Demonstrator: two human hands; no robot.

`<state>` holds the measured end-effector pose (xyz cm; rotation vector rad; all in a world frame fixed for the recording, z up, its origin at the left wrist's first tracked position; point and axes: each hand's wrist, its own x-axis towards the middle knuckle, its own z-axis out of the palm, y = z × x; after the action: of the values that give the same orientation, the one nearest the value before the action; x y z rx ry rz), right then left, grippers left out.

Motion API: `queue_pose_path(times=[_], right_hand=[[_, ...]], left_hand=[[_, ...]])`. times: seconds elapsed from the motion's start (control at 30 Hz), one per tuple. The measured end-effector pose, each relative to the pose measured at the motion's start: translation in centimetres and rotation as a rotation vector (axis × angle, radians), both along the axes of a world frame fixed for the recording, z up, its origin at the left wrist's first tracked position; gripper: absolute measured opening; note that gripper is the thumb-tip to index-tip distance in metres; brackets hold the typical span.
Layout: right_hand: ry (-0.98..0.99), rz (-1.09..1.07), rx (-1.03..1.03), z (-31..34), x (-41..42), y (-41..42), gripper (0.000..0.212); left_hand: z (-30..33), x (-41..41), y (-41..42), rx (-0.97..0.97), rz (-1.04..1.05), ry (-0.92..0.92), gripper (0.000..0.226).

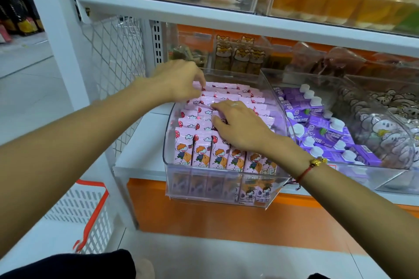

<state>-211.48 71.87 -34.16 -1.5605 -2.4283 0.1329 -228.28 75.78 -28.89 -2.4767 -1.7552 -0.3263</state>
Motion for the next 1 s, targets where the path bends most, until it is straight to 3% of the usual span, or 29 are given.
queue_pose_path(times=[0.13,0.2,0.3,0.4,0.6,0.67,0.77,0.9,1.0], right_hand=[[0.003,-0.008,0.052,1.3,-0.3,0.7,0.041],[0.046,0.008,0.129,2.0,-1.1,1.3,0.037],[0.079,0.052,0.084,2.5,-2.7,2.2,0.027],[-0.033,0.062,-0.006,2.4,-3.9,3.1,0.026],[-0.058,0.031,0.056,2.6,-4.6,3.7,0.009],[0.113,0.025,0.021,2.6,-4.3,3.7,0.007],[0.575,-0.04,0.009,2.8,-4.2,3.0,0.006],[1.215,-0.112,0.284,4.2,-4.0,0.2,0.003],[1.472,-0.14,0.324,5.6,-2.2,-2.4,0.006]], left_hand=[[-1.8,-1.4,-5.1,0.252,0.038,-0.444,0.039],[-3.3,-2.0,-8.1,0.266,0.02,-0.592,0.043],[-5.5,-2.5,-11.2,0.176,0.04,-0.683,0.049],[-6.5,-2.7,-12.1,0.046,0.087,-0.808,0.04],[-6.7,-2.7,-12.0,-0.032,0.108,-0.888,0.028],[-6.7,-2.7,-12.1,-0.034,0.11,-0.904,0.025],[-6.6,-2.6,-12.1,-0.05,0.118,-0.927,0.022],[-6.2,-2.6,-12.0,-0.07,0.159,-0.953,0.025],[-4.7,-2.4,-11.9,0.042,0.189,-0.986,0.041]])
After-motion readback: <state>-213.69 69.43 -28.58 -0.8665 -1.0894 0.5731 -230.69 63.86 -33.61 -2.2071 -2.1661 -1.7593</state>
